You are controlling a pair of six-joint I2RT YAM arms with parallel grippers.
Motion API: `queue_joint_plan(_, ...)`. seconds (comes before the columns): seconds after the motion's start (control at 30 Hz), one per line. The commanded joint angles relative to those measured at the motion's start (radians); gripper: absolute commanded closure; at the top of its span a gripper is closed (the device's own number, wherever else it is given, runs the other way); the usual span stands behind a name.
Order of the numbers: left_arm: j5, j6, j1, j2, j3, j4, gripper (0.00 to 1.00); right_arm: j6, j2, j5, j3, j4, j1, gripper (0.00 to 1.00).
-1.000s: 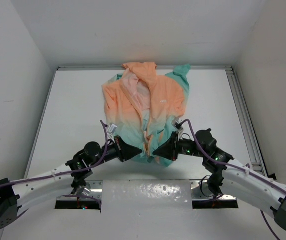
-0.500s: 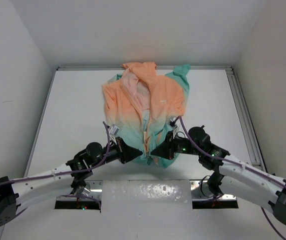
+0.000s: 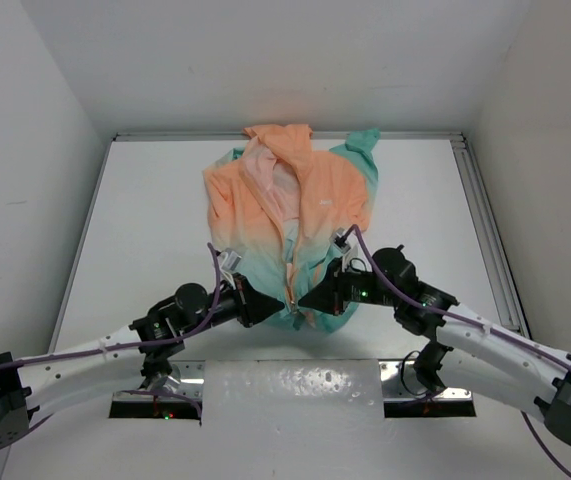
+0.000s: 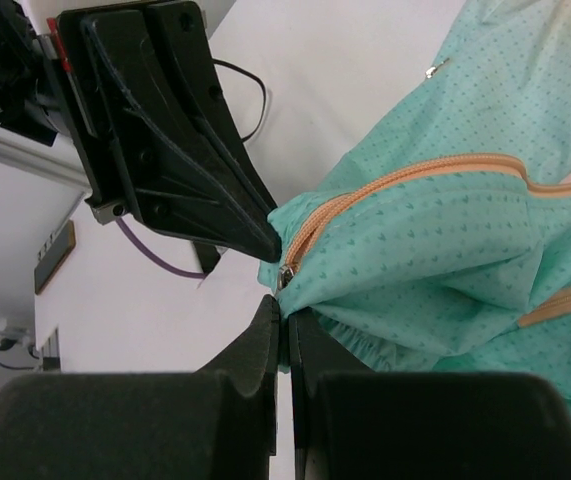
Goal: Zip up the jacket
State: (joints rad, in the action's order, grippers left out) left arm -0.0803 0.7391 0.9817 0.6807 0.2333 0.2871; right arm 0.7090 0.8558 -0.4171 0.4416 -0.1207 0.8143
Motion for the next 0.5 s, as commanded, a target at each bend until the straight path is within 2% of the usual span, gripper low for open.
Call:
queue_joint_plan(0.0, 0.014, -0.035, 0.017, -0.001, 0.043, -0.015, 1.0, 0.021, 0.021, 0.047, 0.057, -0.004, 0.005, 1.0)
queue_joint_plan(0.47, 0.017, -0.07, 0.018, 0.031, 0.072, -0.077, 1.0, 0.064, 0.192, 0.11, 0.209, 0.075, 0.005, 1.0)
